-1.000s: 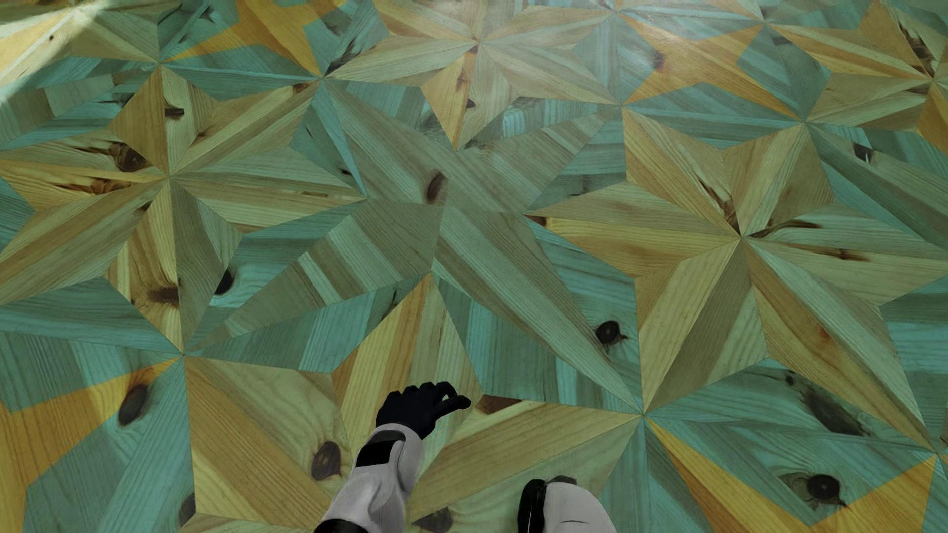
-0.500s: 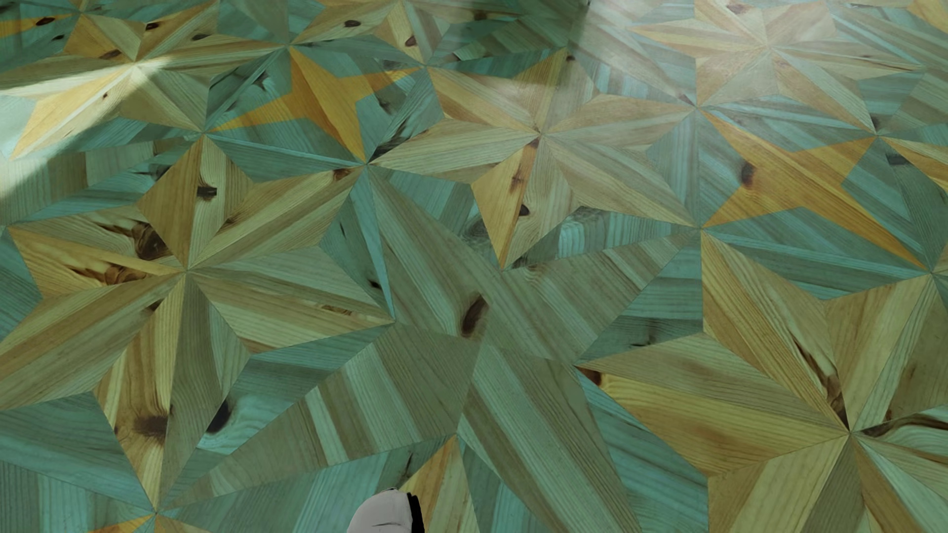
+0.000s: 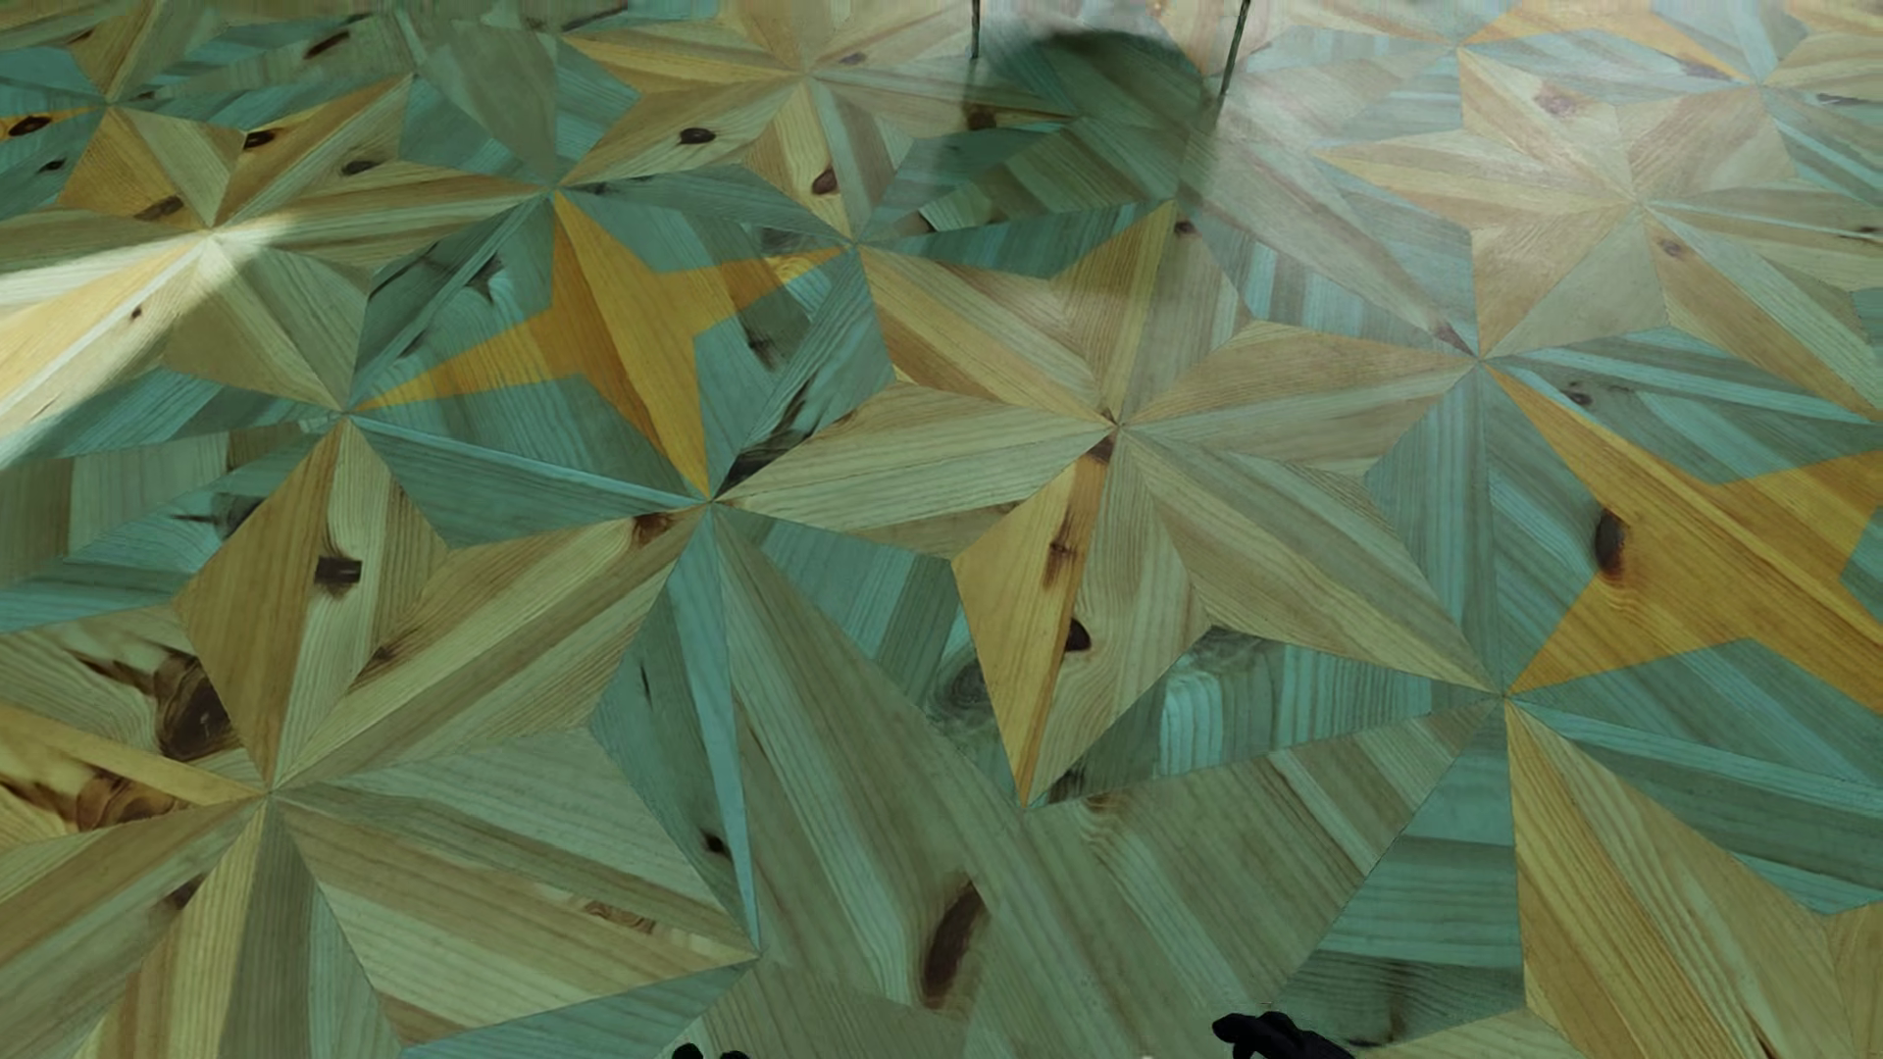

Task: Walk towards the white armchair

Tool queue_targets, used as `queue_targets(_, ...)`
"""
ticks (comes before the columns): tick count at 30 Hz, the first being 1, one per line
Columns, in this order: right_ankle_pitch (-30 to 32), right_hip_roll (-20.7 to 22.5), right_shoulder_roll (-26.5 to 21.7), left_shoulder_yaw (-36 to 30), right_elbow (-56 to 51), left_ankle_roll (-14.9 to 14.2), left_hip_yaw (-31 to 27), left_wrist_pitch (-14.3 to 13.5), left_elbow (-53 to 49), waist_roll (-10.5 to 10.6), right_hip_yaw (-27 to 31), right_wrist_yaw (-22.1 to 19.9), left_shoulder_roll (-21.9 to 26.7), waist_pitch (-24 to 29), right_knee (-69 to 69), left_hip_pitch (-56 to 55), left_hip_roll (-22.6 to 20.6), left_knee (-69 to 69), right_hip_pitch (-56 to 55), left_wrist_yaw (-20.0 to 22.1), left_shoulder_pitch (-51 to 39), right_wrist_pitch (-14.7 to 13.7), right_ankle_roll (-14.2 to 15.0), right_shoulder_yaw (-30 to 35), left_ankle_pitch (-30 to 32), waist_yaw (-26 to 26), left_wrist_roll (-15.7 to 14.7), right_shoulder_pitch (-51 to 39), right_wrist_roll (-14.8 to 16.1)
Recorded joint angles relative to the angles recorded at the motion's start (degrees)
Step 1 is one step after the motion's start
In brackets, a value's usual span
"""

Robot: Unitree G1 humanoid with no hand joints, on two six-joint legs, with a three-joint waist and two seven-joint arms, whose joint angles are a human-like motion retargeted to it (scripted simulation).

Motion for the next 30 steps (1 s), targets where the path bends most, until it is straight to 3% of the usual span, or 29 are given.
queue_targets(2,-1.3,-0.02,3.13,-1.66,-3.02,-0.91,-2.31,-6.21,-1.5,-0.06,-2.37,-0.6,-0.16,-0.55,-10.31,6.98,-1.04,-4.34,-8.34,-2.75,-8.84,0.13,-0.76,-5.25,-2.61,-1.99,-4.46,6.26,4.22)
queue_targets(4,-0.43,1.28,4.39,-6.13,-2.03,-1.94,-4.2,-11.19,-5.67,-0.16,-5.63,-1.3,2.1,-1.12,-31.93,13.52,-1.65,-8.11,-12.06,-5.86,-17.06,0.95,-0.88,-8.57,-5.97,-3.42,-6.79,9.98,8.15)
queue_targets(6,1.86,5.75,4.05,-11.54,1.52,-2.99,-5.97,-13.23,-10.38,-0.17,-5.25,0.63,5.01,-1.5,-61.02,19.27,-1.56,-10.65,-11.31,-5.95,-23.54,3.02,2.6,-8.01,-9.31,-4.14,-6.7,12.59,6.83)
queue_targets(8,-1.23,7.82,2.79,-14.53,7.34,-4.75,-5.72,-13.2,-15.36,0.12,-6.68,4.11,8.05,-1.54,-66.48,23.36,-0.43,-7.37,-12.38,-6.57,-25.87,4.22,2.79,-5.06,-10.83,-4.08,-6.78,13.37,2.39)
queue_targets(10,6.94,9.44,1.87,-13.22,13.25,-5.74,-4.07,-11.96,-19.95,1.26,-6.36,7.54,10.47,-1.43,-55.81,26.26,2.41,0.86,-12.24,-6.73,-21.99,4.89,-4.53,-2.17,-4.4,-4.21,-9.63,12.18,-3.42)
queue_targets(11,5.55,9.9,2.4,-12.19,14.13,-5.42,-3.04,-10.42,-20.85,2.12,-6.82,8.21,11.03,-1.26,-49.03,24.31,4.83,10.74,-12.17,-6.16,-19.15,5.32,-6.46,-2.64,2.45,-4.33,-11.08,11.78,-4.89)
queue_targets(12,0.23,10.47,3.6,-12.31,13.6,-8.87,-1.98,-7.93,-21.03,3.06,-7.15,7.48,11.75,-1.12,-43.08,20.38,8.27,23.85,-11.36,-6.2,-16.07,5.49,-6.81,-4.59,8.87,-4.48,-10.16,11.53,-4.62)
queue_targets(13,-4.27,11.56,5.02,-13.55,12.36,-9.96,-2.53,-6.59,-22.53,4.07,-7.71,6.21,12.48,-1.0,-40.23,15.1,11.88,36.03,-9.02,-5.25,-12.53,5.26,-6.44,-7.0,16.22,-4.5,-6.98,10.94,-3.29)
queue_targets(14,-7.49,12.81,5.96,-13.36,10.79,-8.99,-4.23,-7.69,-26.88,4.99,-8.19,4.47,11.29,-0.85,-39.62,9.17,13.59,45.12,-5.85,-3.98,-7.68,4.71,-5.88,-9.44,15.15,-4.36,-8.6,9.71,-1.37)
queue_targets(15,-9.72,13.81,6.13,-12.53,9.27,-7.4,-5.19,-10.24,-33.44,5.6,-8.09,2.61,7.92,-0.76,-40.64,3.36,14.18,50.92,-2.16,-3.95,-1.53,4.03,-5.2,-11.21,11.95,-4.04,-17.68,8.07,0.36)
queue_targets(18,-13.38,16.58,5.67,-21.14,6.39,-7.55,-4.21,-22.58,-59.63,6.09,-5.46,-1.94,6.75,-1.14,-47.12,-10.76,16.12,50.49,9.08,-4.31,13.13,1.79,-3.3,-10.18,11.6,-1.43,-35.86,2.12,2.1)
queue_targets(19,-14.42,17.1,4.72,-25.86,5.54,-6.89,-3.72,-26.03,-67.28,6.08,-4.46,-1.88,7.52,-1.39,-49.27,-14.28,16.03,45.12,12.59,-5.4,13.33,0.66,-2.74,-7.97,10.92,-0.4,-43.37,0.15,2.17)
queue_targets(20,-15.58,17.47,3.46,-29.8,4.75,-6.42,-3.02,-28.77,-73.97,6.07,-3.59,-1.29,8.91,-1.69,-50.9,-16.95,16.15,37.21,15.69,-6.25,10.67,-0.09,-2.21,-5.18,10.94,0.47,-49.03,-2.13,1.92)
queue_targets(21,-16.85,17.76,2.1,-32.47,4.07,-5.8,-1.91,-30.48,-79.32,6.1,-2.75,-0.51,9.95,-2.03,-52.08,-18.33,16.22,26.28,18.47,-6.81,6.1,-0.78,-1.63,-2.08,10.42,1.12,-52.55,-4.75,1.39)
queue_targets(22,-17.92,18.04,0.72,-34.21,3.83,-6.4,0.02,-30.52,-83.19,6.17,-1.94,-0.07,10.21,-2.4,-53.28,-17.88,16.18,11.93,21.17,-6.73,0.95,-1.05,-1.01,0.94,10.52,1.52,-55.12,-7.64,0.49)
queue_targets(24,-18.44,18.38,-1.54,-35.86,4.79,-8.5,0.42,-27.16,-87.44,6.21,-0.11,1.25,9.1,-3.1,-57.56,-15.16,13.07,-16.84,27.71,-4.77,-8.48,-0.43,0.21,6.25,9.39,1.79,-57.54,-14.01,-0.96)
queue_targets(25,-18.91,18.31,-2.16,-36.4,4.84,-14.18,0.06,-25.42,-88.31,6.13,0.24,1.37,8.83,-3.26,-57.89,-15.45,11.84,-20.79,30.58,-4.16,-12.42,-0.13,0.92,7.78,7.14,1.59,-58.58,-16.11,-1.46)
queue_targets(26,-19.18,17.89,-2.42,-36.77,3.92,-12.98,0.0,-24.44,-88.18,5.9,-0.06,0.89,8.56,-3.31,-56.14,-16.18,10.91,-17.54,33.18,-3.73,-15.9,0.5,1.31,7.48,9.53,1.28,-59.29,-16.84,-1.02)
queue_targets(27,-17.34,16.88,-2.29,-37.1,2.23,-6.66,-1.37,-23.85,-87.53,5.5,-0.52,-0.13,8.12,-3.29,-54.19,-16.85,9.44,-12.43,35.22,-3.24,-18.02,1.15,1.52,6.04,14.22,1.17,-59.69,-16.17,0.17)
queue_targets(28,-13.63,15.59,-1.68,-37.46,0.24,-4.62,-2.41,-23.51,-86.89,4.94,-0.48,-1.43,7.57,-3.22,-50.16,-16.57,8.39,-7.57,36.35,-2.41,-18.53,1.3,0.85,4.28,19.57,1.2,-60.56,-14.45,2.11)
queue_targets(29,-7.72,13.42,-1.02,-37.46,-1.49,-1.35,-1.47,-23.37,-86.56,4.2,-0.19,-2.29,7.1,-3.0,-42.56,-16.46,8.1,-1.7,35.01,-1.56,-17.91,1.27,1.0,2.57,18.13,1.29,-60.5,-12.11,4.51)
queue_targets(30,-2.43,10.25,-0.35,-36.87,-2.74,-1.07,-0.01,-23.74,-86.57,3.3,-0.13,-2.55,6.78,-2.7,-31.34,-15.44,7.88,3.27,31.6,-0.35,-16.65,1.19,0.75,1.28,13.22,1.49,-58.13,-9.49,6.96)
